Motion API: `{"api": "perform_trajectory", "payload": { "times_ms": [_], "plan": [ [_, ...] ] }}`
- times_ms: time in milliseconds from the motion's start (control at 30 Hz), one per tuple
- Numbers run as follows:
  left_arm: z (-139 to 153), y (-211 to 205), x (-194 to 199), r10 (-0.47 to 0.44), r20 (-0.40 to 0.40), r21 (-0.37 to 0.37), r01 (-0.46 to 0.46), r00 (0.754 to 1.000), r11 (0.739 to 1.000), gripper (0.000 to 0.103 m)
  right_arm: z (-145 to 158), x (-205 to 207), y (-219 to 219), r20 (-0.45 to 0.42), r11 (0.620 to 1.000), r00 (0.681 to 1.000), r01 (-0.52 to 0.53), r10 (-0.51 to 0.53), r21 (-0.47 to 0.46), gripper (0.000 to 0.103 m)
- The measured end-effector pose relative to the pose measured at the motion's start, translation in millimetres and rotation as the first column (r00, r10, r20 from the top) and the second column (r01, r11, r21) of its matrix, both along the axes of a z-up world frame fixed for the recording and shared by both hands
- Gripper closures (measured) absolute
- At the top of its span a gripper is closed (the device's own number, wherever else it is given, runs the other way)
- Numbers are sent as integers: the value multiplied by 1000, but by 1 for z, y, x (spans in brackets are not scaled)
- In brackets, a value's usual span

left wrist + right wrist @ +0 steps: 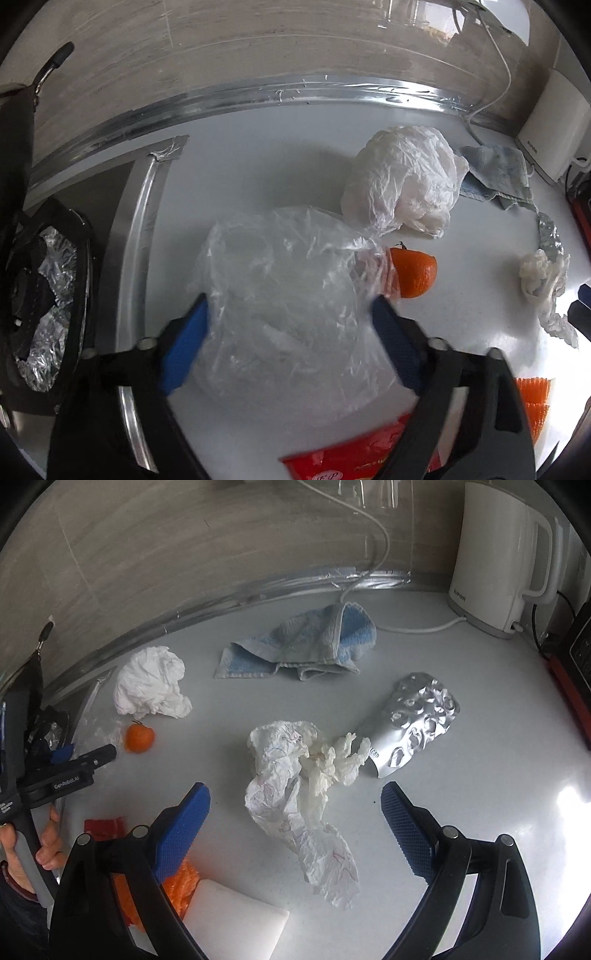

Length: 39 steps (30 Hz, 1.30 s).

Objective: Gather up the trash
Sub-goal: 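Grasp the clear plastic bag with the left tool while the right tool grasps crumpled tissue, then carry both items over the green bin and open both tools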

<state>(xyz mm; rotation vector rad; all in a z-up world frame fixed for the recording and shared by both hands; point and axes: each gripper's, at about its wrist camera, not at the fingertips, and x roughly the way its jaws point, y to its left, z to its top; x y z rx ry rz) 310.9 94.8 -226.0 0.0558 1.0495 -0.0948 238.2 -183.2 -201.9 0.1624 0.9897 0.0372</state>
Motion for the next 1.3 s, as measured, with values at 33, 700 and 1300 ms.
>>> {"api": "perform_trajectory", "payload": {
  "times_ms": [33,700,1300],
  "plan": [
    [-1,-1,0,-7,-1,3,7,1000,1000,35,-2,0,1,-4,1000,1000,0,0,0,10],
    [46,22,-31,-17,85,-54,21,996,998,82,-32,34,11,-104,1000,994,28,-29,-6,79],
    [111,-5,-123,-99,158,-117,118,983,986,82,47,-54,4,43,999,999,20,-21,32,91]
  ]
}}
